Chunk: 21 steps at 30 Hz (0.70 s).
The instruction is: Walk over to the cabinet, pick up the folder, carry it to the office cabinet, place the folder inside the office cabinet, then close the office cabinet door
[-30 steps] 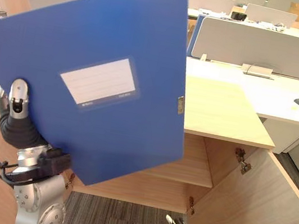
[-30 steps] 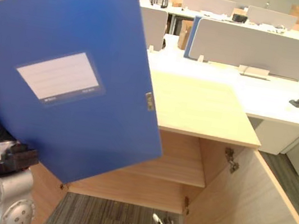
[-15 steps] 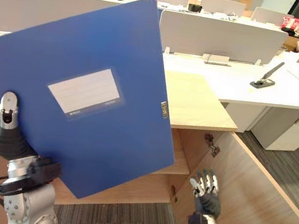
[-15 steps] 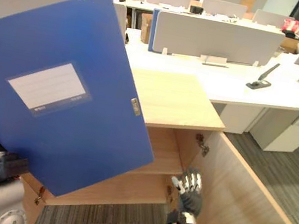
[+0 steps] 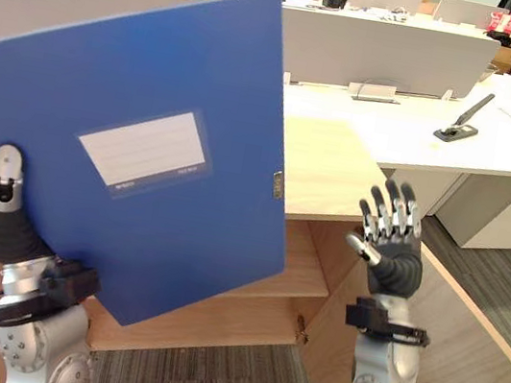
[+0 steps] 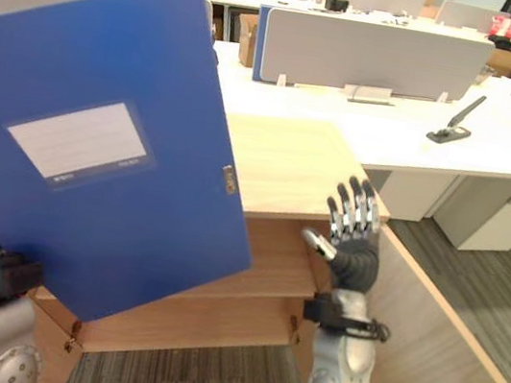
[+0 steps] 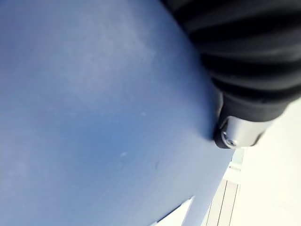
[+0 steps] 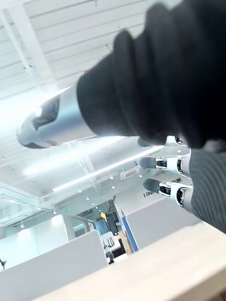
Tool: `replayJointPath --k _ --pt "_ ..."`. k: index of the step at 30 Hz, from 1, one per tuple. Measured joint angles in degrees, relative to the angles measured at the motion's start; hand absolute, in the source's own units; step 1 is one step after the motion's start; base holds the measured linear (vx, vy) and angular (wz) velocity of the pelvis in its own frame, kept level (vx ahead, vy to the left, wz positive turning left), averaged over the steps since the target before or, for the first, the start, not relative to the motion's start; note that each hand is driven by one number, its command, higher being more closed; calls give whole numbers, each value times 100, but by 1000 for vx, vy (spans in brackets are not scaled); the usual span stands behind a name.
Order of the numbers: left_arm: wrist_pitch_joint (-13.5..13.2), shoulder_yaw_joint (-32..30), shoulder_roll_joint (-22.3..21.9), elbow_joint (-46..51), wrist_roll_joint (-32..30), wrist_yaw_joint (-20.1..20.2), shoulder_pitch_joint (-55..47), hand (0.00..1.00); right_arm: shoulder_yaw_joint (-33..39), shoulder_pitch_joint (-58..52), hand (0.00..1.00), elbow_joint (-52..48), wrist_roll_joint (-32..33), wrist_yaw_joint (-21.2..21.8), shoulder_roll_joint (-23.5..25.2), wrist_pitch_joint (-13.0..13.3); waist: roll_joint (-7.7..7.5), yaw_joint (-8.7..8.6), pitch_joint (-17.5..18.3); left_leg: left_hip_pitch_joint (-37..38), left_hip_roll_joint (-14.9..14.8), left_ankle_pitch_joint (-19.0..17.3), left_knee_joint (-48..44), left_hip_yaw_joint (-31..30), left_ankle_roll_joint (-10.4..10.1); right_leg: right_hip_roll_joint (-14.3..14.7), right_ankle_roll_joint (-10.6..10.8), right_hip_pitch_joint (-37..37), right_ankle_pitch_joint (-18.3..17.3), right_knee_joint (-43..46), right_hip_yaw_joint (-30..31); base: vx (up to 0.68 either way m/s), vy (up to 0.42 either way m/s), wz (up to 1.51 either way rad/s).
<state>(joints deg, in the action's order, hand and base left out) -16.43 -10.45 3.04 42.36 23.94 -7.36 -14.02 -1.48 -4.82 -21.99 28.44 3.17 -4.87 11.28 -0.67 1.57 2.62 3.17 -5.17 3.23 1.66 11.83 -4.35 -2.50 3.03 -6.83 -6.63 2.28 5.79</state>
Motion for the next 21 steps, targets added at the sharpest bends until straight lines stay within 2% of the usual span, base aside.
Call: replayJointPath --k 3,8,15,21 --pt "81 3 57 -28 -217 1 28 100 -107 375 0 23 500 190 -347 -14 7 5 -2 0 24 -2 -1 0 5 -22 1 7 0 -1 8 -13 12 0" --pt "166 191 356 -244 -217 51 56 100 -734 1216 0 254 1757 656 -1433 -115 45 22 -2 -3 52 5 1 -5 17 -47 13 5 8 14 8 0 0 0" --pt "215 569 647 -257 -206 185 74 100 -1608 2087 0 383 2500 1013 -2123 -230 57 63 -3 -9 72 19 13 -55 36 -61 13 -14 8 16 -43 -6 4 3" --pt "218 730 808 -357 -151 230 105 100 -2061 2445 0 392 2675 1154 -2503 -273 65 106 2 -7 126 97 119 -135 85 -101 14 -13 7 22 -118 -24 12 8"
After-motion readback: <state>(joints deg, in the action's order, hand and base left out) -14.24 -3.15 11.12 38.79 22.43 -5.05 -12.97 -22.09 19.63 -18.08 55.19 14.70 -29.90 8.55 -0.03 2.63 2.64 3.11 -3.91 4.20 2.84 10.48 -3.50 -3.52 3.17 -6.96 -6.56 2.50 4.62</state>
